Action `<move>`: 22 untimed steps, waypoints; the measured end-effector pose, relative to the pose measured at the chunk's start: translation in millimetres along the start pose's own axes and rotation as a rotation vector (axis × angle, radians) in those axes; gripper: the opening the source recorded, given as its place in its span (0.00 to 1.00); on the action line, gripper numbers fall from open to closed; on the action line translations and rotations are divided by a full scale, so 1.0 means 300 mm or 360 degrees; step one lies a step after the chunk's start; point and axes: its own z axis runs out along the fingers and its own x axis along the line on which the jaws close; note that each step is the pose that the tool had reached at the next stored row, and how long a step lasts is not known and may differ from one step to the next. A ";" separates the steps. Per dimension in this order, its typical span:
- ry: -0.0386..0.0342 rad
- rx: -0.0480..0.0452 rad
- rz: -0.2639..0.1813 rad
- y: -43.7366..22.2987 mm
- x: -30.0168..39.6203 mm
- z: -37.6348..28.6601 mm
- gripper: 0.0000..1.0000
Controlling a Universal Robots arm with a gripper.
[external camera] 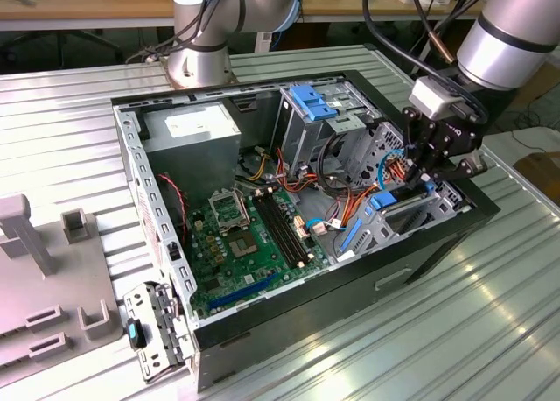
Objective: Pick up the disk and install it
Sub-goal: 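Insert the first disk wire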
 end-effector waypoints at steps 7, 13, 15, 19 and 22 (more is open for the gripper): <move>-0.0002 0.0000 0.0000 -0.002 0.000 -0.035 0.24; -0.0002 0.0000 0.0000 -0.005 0.000 -0.078 0.22; -0.0002 0.0000 0.0000 -0.005 0.000 -0.078 0.11; -0.0002 0.0000 0.0000 -0.005 0.000 -0.079 0.11; -0.0002 0.0000 0.0000 -0.005 0.000 -0.080 0.11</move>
